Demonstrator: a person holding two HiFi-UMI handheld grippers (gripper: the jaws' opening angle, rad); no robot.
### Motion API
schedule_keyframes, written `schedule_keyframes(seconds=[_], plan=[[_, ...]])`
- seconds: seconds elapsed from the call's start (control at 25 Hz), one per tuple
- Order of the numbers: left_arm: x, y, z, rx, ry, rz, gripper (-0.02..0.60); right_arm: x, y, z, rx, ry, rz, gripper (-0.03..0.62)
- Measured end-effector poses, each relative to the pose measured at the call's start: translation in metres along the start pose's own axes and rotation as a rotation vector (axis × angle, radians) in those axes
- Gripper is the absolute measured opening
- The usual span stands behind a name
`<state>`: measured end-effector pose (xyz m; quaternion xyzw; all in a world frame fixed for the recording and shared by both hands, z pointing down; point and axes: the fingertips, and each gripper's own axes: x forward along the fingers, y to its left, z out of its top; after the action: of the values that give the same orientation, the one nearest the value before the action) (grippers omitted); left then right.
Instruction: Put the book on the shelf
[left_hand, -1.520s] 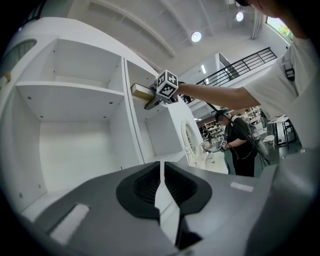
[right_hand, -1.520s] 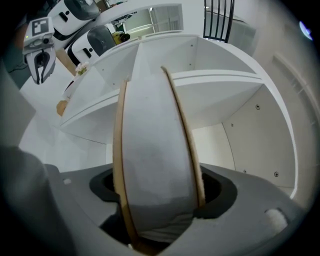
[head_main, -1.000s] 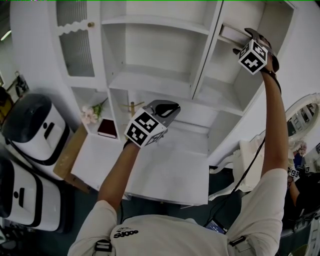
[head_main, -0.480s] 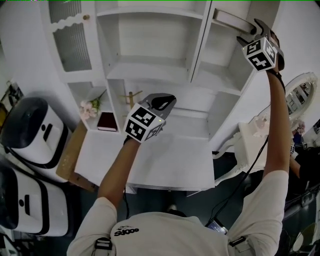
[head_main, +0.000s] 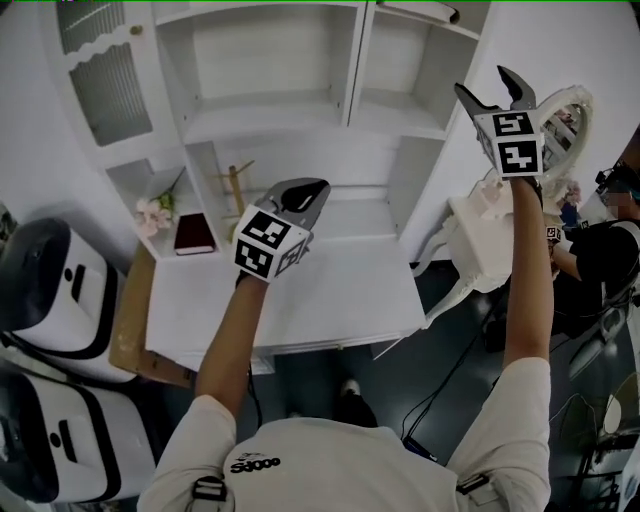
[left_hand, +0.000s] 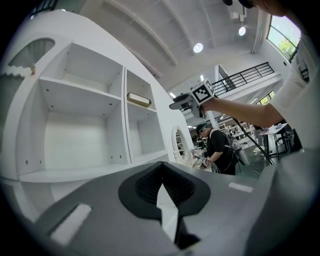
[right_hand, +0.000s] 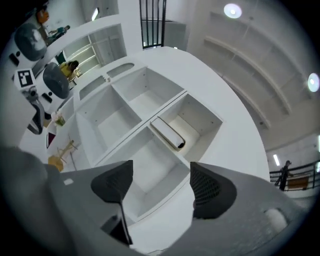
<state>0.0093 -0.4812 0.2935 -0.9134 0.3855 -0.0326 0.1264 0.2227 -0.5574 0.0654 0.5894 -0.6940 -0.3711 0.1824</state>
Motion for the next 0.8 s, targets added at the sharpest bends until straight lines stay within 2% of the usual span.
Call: schedule_keyframes(seconds=[0.2, 0.4, 0.52, 0.68, 0.8], plan=[[-0.022, -0.018, -0.001, -0.003, -0.016, -0.020, 0.018, -0.067, 0.056, -0.032, 0.177, 0.048, 0.036, 0.288], [-0.043, -0.035, -0.008, 0.006, -0.011, -0.036, 0.018, -0.112, 0.115, -0.066, 0.334, 0.094, 0.094, 0.241], [-0.053, -0.039, -0.011, 0.006, -0.010, -0.046, 0.018, -0.138, 0.142, -0.074, 0.409, 0.109, 0.105, 0.191], [-0.067, -0.041, -0.011, 0.012, -0.014, -0.051, 0.018, -0.174, 0.167, -0.074, 0.457, 0.105, 0.098, 0.142], [-0.077, -0.045, -0.011, 0.012, -0.020, -0.058, 0.018, -0.197, 0.179, -0.073, 0.470, 0.098, 0.085, 0.066]])
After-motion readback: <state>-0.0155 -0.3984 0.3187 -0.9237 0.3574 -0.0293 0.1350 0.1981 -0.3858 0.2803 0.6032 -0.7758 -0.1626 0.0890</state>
